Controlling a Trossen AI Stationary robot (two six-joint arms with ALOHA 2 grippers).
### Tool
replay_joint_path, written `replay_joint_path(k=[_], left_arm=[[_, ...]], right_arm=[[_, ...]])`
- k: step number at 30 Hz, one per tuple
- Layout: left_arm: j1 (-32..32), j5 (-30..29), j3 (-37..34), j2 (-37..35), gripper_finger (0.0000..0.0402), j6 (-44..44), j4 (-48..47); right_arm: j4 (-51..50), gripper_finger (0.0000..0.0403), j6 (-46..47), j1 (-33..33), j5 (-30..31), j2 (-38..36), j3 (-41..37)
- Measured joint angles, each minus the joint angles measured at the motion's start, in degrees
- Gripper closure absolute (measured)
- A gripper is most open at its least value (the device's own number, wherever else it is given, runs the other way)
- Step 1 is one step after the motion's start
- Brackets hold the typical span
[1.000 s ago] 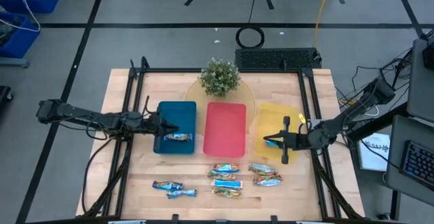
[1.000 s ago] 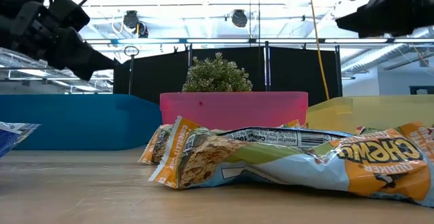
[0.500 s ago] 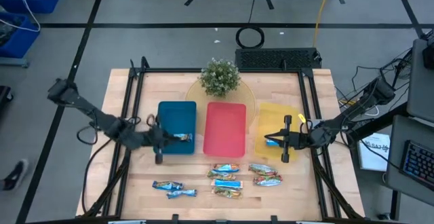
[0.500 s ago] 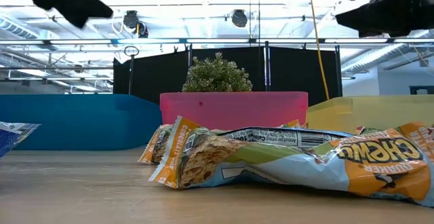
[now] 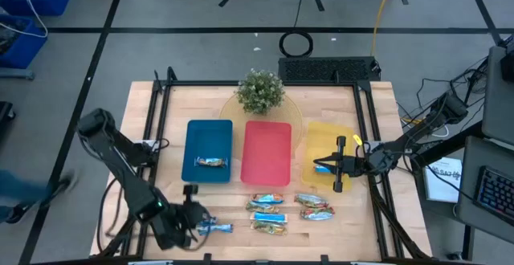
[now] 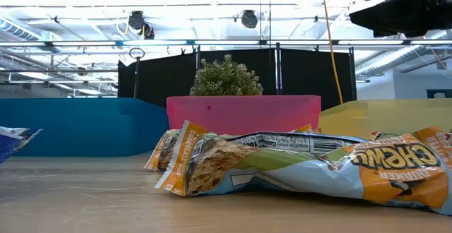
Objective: Pick and place Granola Bars by type
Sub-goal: Put the top blue granola bar into the blue bin
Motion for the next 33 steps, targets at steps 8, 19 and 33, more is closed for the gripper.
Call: replay_joint_path(k=[8,19,33], left_arm=[[0.89,13.97,6.61,10.65,0.0209,-4.95,-7.09],[0.06,18.21,5.51,11.91,0.0165,-13.11,-20.3],[2.13,24.89,-3.52,11.91,0.0165,-12.54,-9.72]], right_arm=[[-1.67,0.0403,-2.64,0.0,0.01,0.0,0.01],[-2.38,0.0403,-1.96,0.09,-0.01,0.02,0.01],[-2.33,0.0403,-0.64,0.09,-0.02,0.02,0.03]])
